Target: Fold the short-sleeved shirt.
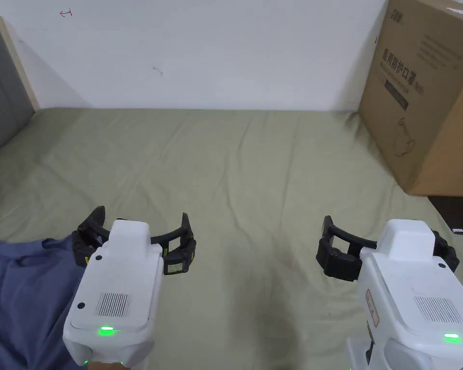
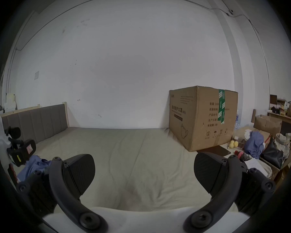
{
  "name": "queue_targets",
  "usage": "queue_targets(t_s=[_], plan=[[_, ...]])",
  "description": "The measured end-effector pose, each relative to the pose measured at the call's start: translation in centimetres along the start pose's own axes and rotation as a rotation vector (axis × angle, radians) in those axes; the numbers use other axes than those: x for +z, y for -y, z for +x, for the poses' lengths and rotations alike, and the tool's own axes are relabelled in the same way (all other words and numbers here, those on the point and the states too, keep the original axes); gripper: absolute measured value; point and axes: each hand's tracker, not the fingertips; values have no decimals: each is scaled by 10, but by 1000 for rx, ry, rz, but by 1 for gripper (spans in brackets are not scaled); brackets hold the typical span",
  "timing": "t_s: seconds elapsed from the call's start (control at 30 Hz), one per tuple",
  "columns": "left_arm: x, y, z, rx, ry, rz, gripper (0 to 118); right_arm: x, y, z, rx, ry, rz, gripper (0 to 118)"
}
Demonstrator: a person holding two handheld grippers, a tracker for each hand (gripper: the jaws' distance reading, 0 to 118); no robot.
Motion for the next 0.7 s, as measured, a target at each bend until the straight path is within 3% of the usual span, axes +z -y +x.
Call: queue_targets(t_s=[0.7], plan=[[1, 2, -7, 30, -4, -14, 118, 4, -2, -3, 26, -6, -3, 116]])
